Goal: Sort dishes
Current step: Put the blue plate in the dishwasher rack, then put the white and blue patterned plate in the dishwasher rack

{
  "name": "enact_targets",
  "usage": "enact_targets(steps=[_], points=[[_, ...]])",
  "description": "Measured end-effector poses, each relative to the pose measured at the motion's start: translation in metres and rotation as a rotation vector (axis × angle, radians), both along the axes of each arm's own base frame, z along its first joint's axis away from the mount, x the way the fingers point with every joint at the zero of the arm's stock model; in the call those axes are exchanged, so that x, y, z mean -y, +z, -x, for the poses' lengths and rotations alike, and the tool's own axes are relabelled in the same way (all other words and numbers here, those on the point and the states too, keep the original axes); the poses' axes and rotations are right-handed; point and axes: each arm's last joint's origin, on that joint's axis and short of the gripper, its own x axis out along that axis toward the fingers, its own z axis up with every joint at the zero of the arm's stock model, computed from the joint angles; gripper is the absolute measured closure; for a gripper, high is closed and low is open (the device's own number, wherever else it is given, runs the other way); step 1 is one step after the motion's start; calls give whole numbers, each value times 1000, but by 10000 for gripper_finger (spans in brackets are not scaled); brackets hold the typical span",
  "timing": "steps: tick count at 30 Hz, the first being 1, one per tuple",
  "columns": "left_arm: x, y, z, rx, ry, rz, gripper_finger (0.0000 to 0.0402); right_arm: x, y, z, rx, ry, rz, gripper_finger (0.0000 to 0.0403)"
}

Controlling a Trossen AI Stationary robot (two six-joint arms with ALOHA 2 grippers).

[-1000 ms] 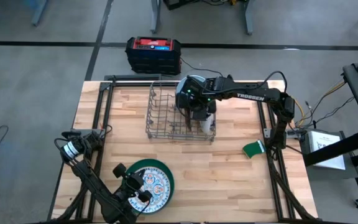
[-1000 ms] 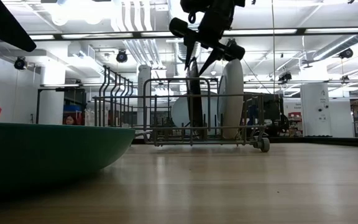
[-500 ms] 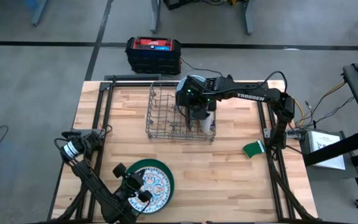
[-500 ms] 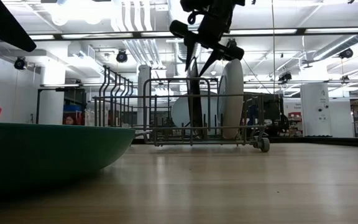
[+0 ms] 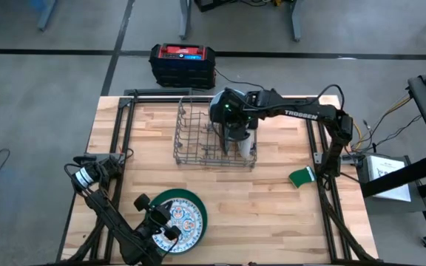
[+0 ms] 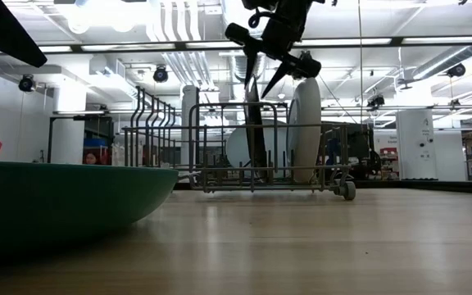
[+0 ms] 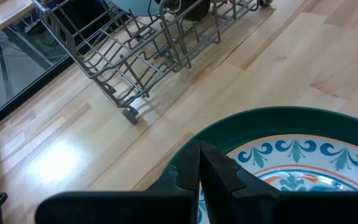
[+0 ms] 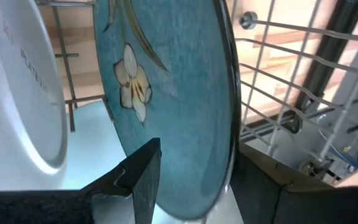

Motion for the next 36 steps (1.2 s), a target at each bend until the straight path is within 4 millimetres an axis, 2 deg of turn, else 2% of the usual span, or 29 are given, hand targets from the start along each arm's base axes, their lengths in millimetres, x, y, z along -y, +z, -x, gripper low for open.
enact_targets(steps=[10, 14, 20, 24, 27, 32, 34, 36], points=[[0, 0, 0, 0, 0, 1, 401, -2, 14, 8, 36, -3, 14, 242], [0, 1, 0, 1, 0, 1, 401, -2, 23, 13, 50, -47, 91, 238], [0, 1, 0, 0, 0, 1, 401, -6, 54, 30, 154, -103, 194, 245], [1, 1, 1, -14, -16, -8, 401, -16, 86, 49, 315, -187, 207, 251], [4, 2, 3, -46, -53, -25, 401, -29, 111, 64, 552, -380, 33, 257], [15, 15, 5, -128, -173, -60, 401, -57, 145, 89, 1047, -963, -455, 272], [19, 21, 7, -170, -234, -80, 401, -68, 146, 104, 1100, -1167, -671, 280], [24, 28, 7, -225, -296, -96, 401, -79, 141, 117, 1020, -1301, -894, 288]])
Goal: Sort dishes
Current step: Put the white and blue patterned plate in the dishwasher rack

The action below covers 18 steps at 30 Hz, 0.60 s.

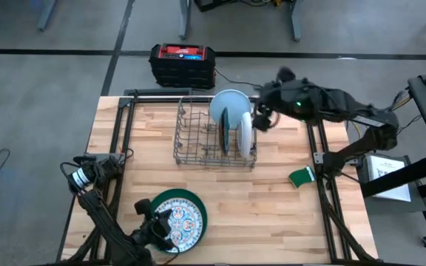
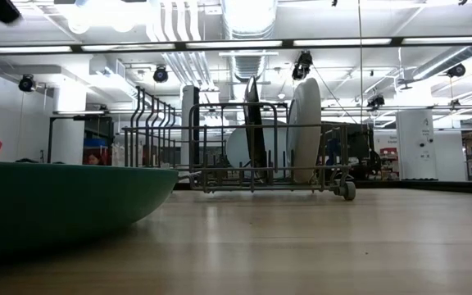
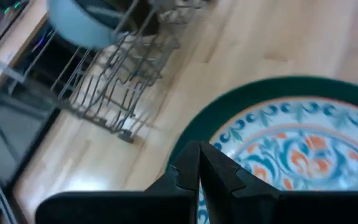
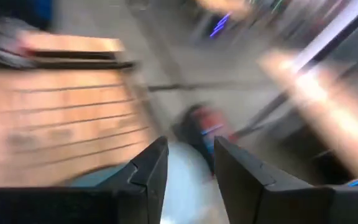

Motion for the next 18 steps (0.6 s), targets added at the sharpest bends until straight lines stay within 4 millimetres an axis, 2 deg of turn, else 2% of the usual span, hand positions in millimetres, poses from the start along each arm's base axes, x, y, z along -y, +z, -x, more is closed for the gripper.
enact_targets(steps=[2, 4, 12, 18], points=[[4, 5, 2, -66, -57, -14, 401, -15, -8, 5, 13, 23, -182, 296], [8, 8, 4, -119, -112, -36, 401, -33, -22, 6, -21, 21, -278, 304], [19, 6, 22, -230, -244, -94, 401, -119, -92, -8, -8, 50, -522, 333], [27, -2, 39, -273, -314, -113, 401, -180, -135, -22, 171, 65, -660, 343]])
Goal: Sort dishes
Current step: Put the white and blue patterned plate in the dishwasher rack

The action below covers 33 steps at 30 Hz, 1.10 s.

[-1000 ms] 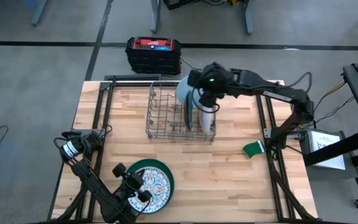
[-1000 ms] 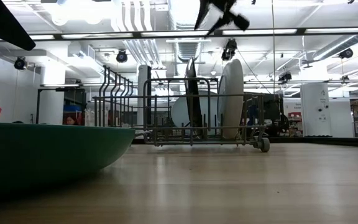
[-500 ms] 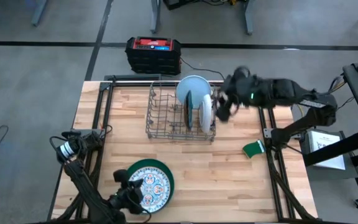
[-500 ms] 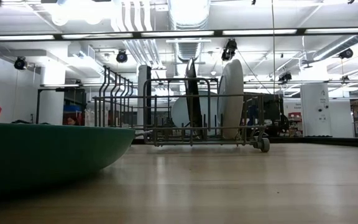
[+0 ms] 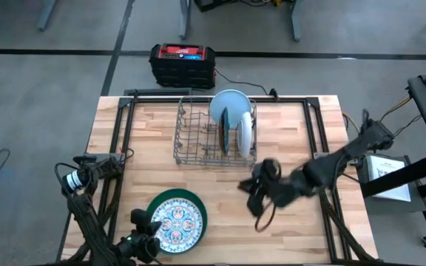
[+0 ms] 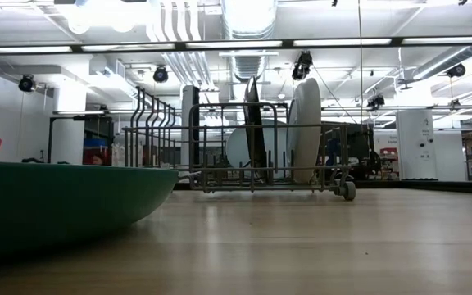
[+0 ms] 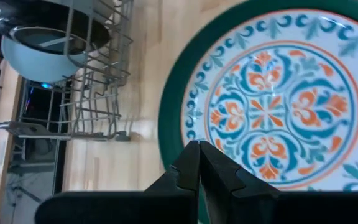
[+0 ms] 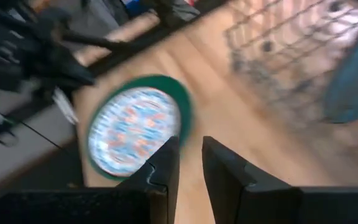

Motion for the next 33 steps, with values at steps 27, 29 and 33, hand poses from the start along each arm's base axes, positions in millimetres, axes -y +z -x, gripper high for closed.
enact_targets(steps=[27, 29, 33], points=[[-13, -92, 48, 27, -176, -74, 401, -80, -106, -142, -134, -237, -208, 289], [-14, -95, 49, 22, -173, -67, 401, -79, -109, -148, -182, -254, -226, 284], [-16, -101, 50, 8, -169, -56, 401, -80, -122, -164, -218, -268, -253, 273]])
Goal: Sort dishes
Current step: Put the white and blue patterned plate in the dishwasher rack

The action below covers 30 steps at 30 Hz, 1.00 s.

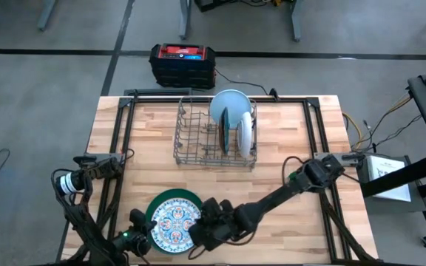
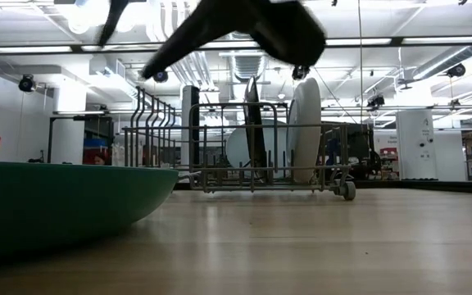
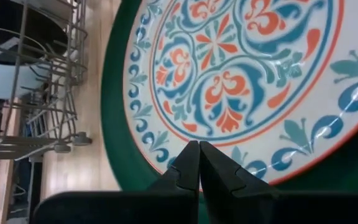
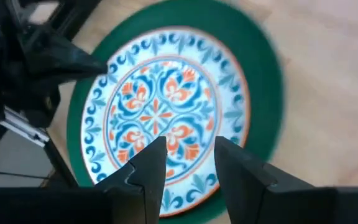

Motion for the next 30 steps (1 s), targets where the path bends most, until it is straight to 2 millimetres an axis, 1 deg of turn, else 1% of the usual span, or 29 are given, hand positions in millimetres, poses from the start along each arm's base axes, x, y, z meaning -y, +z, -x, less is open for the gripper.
enact_targets(steps=[4, 7, 11, 14, 19, 25, 30], points=[[-1, -5, 0, 8, 0, 25, 401, 4, -19, -15, -44, 8, -45, 263], [-2, -12, 1, 23, -2, 55, 401, 9, -28, -21, -69, 2, -71, 251], [-4, -19, 2, 33, -3, 83, 401, 14, -29, -23, -84, -11, -77, 230], [-7, -22, 3, 42, -3, 79, 401, 19, -29, -20, -124, -30, -78, 215], [-9, -24, 3, 51, -8, 75, 401, 21, -30, -18, -147, -55, -82, 196], [-10, -25, 3, 79, -14, 73, 401, 22, -32, -18, -166, -57, -111, 184], [-10, -28, 3, 102, -22, 83, 401, 26, -38, -18, -193, -62, -130, 185]])
